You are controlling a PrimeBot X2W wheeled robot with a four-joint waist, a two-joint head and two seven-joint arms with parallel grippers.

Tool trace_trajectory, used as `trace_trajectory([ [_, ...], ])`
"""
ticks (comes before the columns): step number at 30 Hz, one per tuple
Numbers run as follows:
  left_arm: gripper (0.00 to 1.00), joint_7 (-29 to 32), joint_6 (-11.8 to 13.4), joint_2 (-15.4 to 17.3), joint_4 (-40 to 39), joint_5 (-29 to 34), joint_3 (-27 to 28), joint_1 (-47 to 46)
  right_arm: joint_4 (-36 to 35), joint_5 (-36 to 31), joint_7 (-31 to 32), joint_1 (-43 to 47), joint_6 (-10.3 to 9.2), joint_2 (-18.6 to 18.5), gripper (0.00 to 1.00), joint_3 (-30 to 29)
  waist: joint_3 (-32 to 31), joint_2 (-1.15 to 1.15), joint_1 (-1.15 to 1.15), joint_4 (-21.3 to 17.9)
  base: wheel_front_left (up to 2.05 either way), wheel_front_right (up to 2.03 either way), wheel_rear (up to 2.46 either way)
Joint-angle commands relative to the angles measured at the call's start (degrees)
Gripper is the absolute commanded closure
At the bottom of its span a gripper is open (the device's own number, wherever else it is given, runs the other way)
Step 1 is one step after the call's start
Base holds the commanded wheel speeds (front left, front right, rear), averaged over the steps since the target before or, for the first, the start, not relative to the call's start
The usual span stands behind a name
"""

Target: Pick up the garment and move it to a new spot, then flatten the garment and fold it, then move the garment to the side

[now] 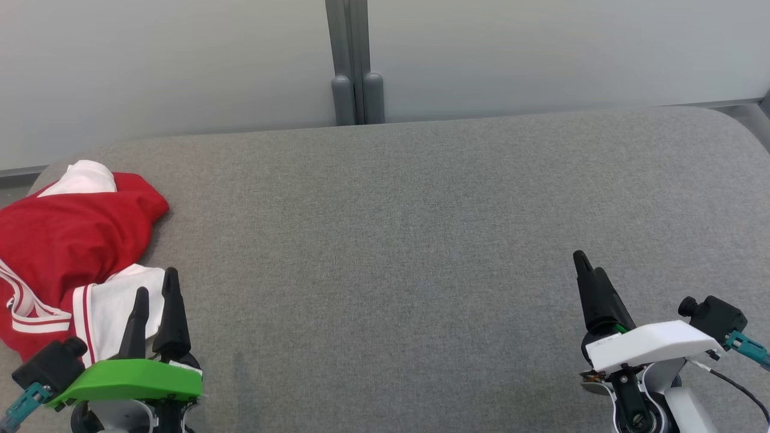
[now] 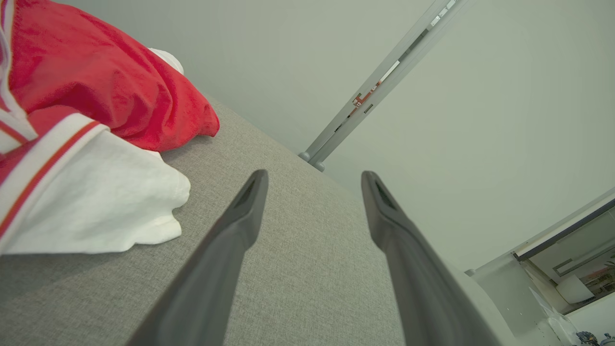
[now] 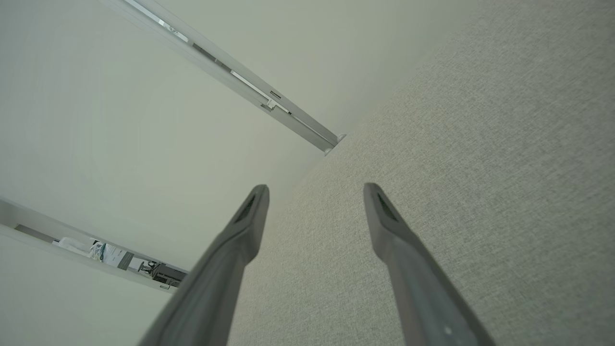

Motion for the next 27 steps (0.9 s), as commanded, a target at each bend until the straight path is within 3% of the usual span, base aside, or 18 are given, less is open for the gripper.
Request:
trace_trajectory([
  [1,0.00,-0.68,0.18,0.81,-0.82,2.32,-0.27,-0.25,-0.86,-2.22,-0.67,-1.07,0.02,-0.35,0.00,0.43,-0.05,0.00,0.00,0.03,0.00,0.00,0.00],
  [27,0.00,-4.84,1.08,2.53,-1.27,19.35,-3.43,1.39,-0.22,-21.70,-4.89,-0.19,0.02,-0.47,0.00,3.72,-0.49,0.00,0.00,0.30,0.00,0.00,0.00],
])
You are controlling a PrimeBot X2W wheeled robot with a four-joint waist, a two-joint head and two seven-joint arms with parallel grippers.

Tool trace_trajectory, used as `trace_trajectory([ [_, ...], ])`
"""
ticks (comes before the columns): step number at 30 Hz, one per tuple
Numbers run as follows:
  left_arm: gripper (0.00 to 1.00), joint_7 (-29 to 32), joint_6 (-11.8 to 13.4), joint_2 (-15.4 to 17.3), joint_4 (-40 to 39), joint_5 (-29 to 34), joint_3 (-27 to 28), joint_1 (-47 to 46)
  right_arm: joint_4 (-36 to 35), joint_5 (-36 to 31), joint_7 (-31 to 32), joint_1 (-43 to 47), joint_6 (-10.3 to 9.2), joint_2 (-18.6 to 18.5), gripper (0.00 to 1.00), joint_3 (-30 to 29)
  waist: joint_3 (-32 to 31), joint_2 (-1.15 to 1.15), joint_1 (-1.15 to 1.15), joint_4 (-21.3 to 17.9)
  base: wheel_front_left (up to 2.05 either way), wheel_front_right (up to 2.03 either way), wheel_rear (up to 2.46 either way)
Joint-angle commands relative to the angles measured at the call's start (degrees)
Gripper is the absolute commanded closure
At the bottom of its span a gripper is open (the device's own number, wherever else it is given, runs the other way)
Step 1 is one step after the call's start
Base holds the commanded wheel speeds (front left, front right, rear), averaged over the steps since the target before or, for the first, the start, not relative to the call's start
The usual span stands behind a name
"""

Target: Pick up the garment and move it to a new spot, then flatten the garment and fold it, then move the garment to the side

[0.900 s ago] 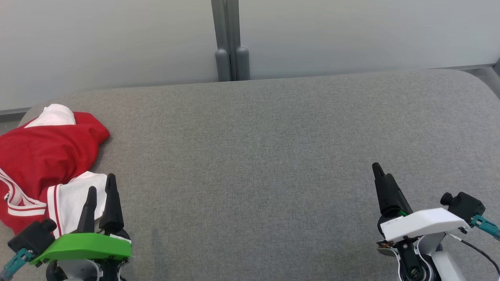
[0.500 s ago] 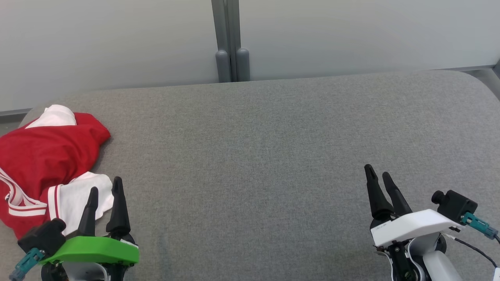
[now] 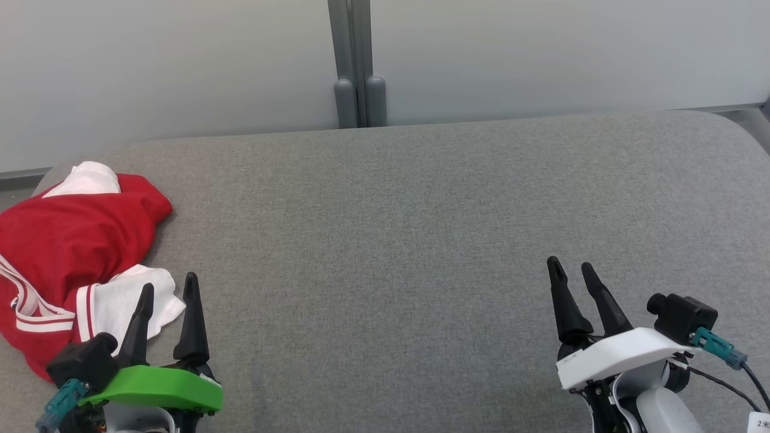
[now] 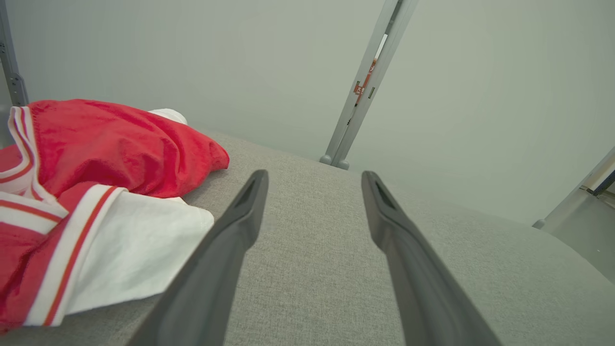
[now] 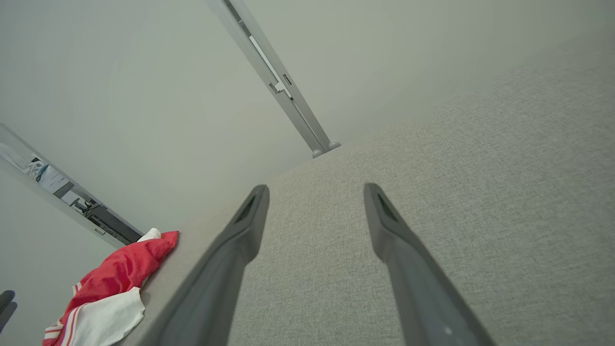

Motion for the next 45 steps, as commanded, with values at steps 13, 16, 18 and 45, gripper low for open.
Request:
trace_trajectory([
  [13,0.00,-2.16,0.51,1.23,-0.66,8.17,-0.74,0.53,-0.87,-9.88,-2.23,-0.33,0.02,-0.37,0.00,-0.35,-0.19,0.00,0.00,0.05,0.00,0.00,0.00],
  [16,0.00,-2.56,0.63,1.43,-0.63,9.61,-0.69,0.65,-1.00,-11.66,-2.61,-0.11,0.02,-0.39,0.00,-0.87,-0.24,0.00,0.00,0.02,0.00,0.00,0.00],
  [18,0.00,-2.72,0.72,1.59,-0.65,10.41,-0.53,0.78,-1.09,-12.95,-2.81,0.09,0.02,-0.39,0.00,-1.17,-0.26,0.00,0.00,-0.02,0.00,0.00,0.00],
  [45,0.00,-5.94,-1.29,2.69,0.80,16.10,1.91,3.19,1.30,-25.16,-5.96,1.72,0.01,-0.45,0.00,-4.16,-1.05,0.00,0.00,-0.24,0.00,0.00,0.00],
])
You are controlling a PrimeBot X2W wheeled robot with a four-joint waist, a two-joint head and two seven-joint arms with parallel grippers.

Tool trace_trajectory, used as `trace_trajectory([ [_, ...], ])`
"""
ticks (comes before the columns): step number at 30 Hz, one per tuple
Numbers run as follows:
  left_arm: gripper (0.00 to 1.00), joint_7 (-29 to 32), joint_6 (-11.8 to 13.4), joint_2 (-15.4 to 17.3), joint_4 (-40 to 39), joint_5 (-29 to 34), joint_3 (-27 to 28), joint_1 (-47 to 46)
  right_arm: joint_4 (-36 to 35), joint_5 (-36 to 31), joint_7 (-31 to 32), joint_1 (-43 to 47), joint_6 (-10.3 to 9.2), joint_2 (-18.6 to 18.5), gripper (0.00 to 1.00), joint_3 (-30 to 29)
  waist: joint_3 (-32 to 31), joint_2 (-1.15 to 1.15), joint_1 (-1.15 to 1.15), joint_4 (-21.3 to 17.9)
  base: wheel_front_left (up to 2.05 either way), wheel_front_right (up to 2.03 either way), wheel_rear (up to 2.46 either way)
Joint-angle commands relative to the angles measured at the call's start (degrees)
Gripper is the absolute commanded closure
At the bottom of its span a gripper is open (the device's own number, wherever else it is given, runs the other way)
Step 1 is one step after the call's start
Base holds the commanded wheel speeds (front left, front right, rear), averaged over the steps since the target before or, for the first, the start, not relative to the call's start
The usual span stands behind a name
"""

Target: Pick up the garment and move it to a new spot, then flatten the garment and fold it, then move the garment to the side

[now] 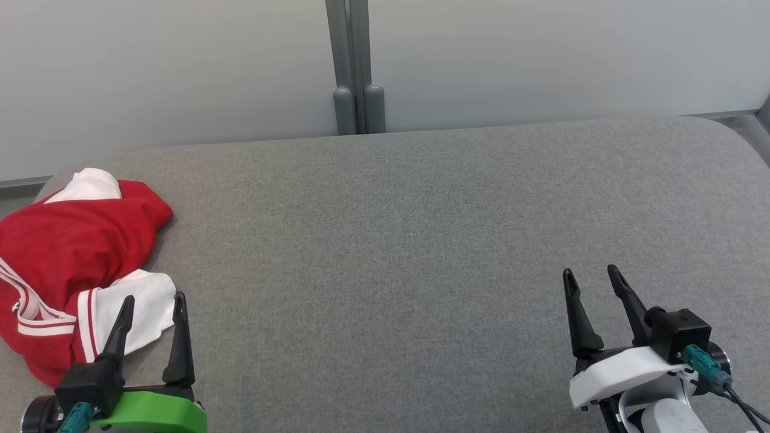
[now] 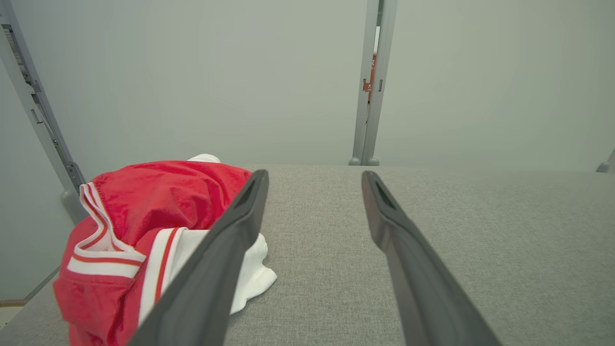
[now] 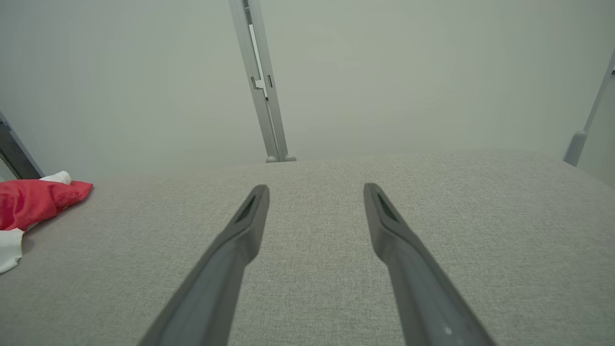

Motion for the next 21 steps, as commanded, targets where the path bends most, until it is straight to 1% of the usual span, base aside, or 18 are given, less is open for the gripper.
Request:
trace_trajectory([
  [1,0.00,-0.52,-0.24,0.21,0.08,1.14,0.21,0.65,0.28,-0.81,-0.53,-0.11,0.00,-0.26,0.00,0.04,-0.03,0.00,0.00,0.01,0.00,0.00,0.00],
  [7,0.00,-1.12,-0.42,0.19,1.28,2.23,-0.25,0.95,1.63,-2.49,-1.12,-0.66,0.00,-0.28,0.00,0.52,-0.25,0.00,0.00,0.04,0.00,0.00,0.00],
  [10,0.00,-0.97,-0.46,0.43,2.70,1.70,-0.66,0.68,2.06,-2.25,-0.96,-0.89,-0.01,-0.27,0.00,0.71,-0.35,0.00,0.00,0.05,0.00,0.00,0.00],
  [14,0.00,-0.50,0.55,0.60,3.52,2.07,-0.78,0.05,2.19,-2.18,-0.45,-0.92,-0.01,-0.27,0.00,0.86,-0.43,0.00,0.00,0.09,0.00,0.00,0.00],
  [21,0.00,1.19,1.52,0.91,3.00,2.35,-1.18,-0.11,1.82,-2.34,0.52,-1.13,0.00,-0.27,0.00,1.00,-0.49,0.00,0.00,0.21,0.00,0.00,0.00],
])
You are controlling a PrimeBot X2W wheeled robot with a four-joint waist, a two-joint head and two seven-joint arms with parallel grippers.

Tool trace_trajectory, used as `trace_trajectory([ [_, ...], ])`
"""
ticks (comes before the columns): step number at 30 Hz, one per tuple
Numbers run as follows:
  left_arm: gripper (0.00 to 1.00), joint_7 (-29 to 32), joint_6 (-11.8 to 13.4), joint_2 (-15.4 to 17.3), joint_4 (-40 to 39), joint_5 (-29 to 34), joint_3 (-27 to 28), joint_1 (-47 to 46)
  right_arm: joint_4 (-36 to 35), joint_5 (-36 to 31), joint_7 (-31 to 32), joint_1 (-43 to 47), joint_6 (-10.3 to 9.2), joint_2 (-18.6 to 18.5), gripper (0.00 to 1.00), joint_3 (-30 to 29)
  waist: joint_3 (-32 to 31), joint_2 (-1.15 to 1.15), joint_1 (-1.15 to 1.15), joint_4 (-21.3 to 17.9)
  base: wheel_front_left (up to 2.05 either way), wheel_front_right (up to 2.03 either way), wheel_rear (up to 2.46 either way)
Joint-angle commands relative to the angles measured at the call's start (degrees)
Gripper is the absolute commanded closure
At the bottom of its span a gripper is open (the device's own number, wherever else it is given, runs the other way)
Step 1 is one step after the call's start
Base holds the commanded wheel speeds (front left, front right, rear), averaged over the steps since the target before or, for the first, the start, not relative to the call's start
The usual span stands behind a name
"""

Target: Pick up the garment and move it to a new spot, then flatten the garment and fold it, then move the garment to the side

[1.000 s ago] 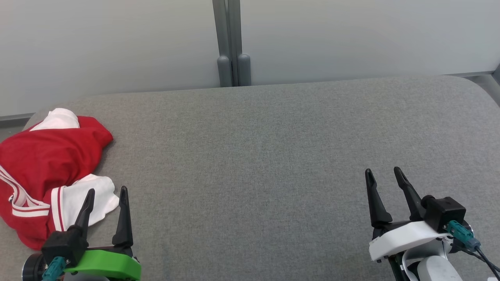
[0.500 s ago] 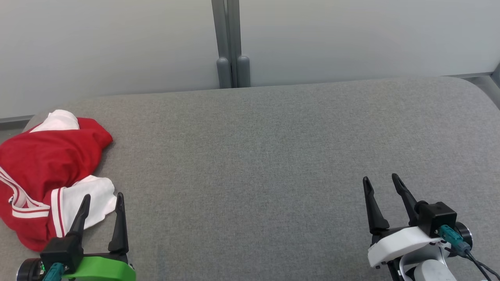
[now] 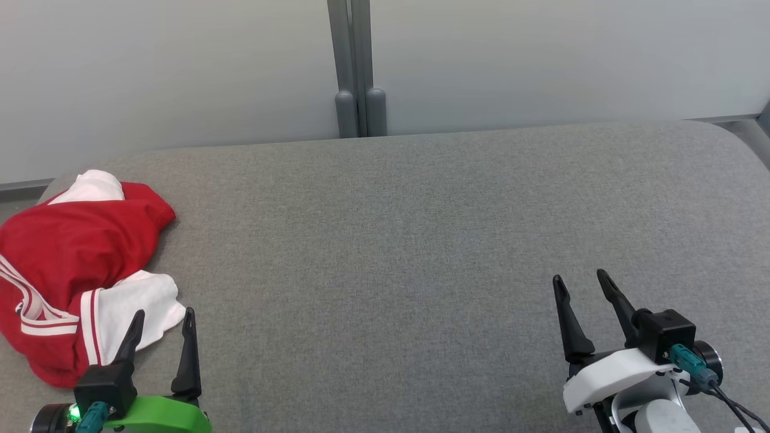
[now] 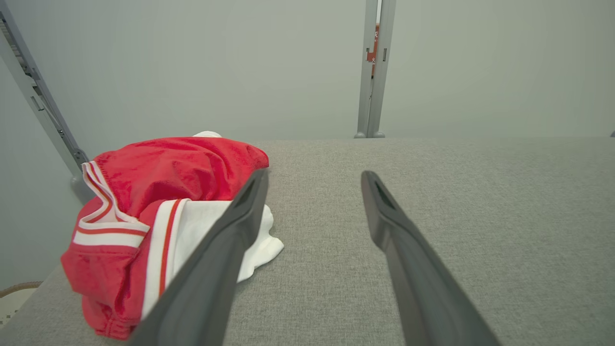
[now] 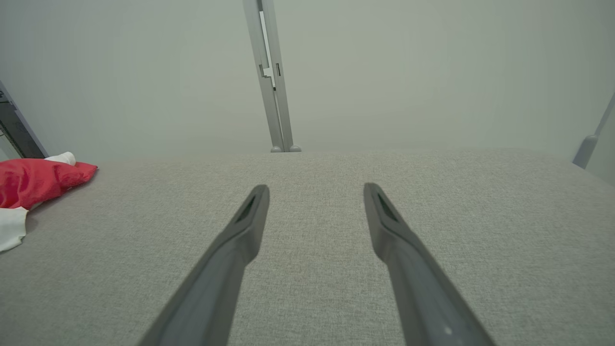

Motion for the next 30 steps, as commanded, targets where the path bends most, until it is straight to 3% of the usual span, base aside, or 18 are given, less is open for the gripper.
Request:
trace_trajectory([
  [1,0.00,0.42,0.42,0.44,-0.53,0.14,0.05,-0.25,-0.39,-0.37,0.40,-0.70,-0.01,-0.24,0.00,0.06,-0.03,0.00,0.00,0.03,0.00,0.00,0.00],
  [21,0.00,2.30,1.69,1.23,-3.34,-1.21,-0.22,0.88,-1.82,0.24,2.27,0.64,-0.02,-0.24,0.00,0.24,-0.17,0.00,0.00,0.76,0.00,0.00,0.00],
  [30,0.00,2.50,2.42,1.92,-2.87,-1.76,-0.30,0.75,-0.94,1.22,1.76,1.06,-0.02,-0.22,0.00,1.30,-0.45,0.00,0.00,3.80,0.00,0.00,0.00],
])
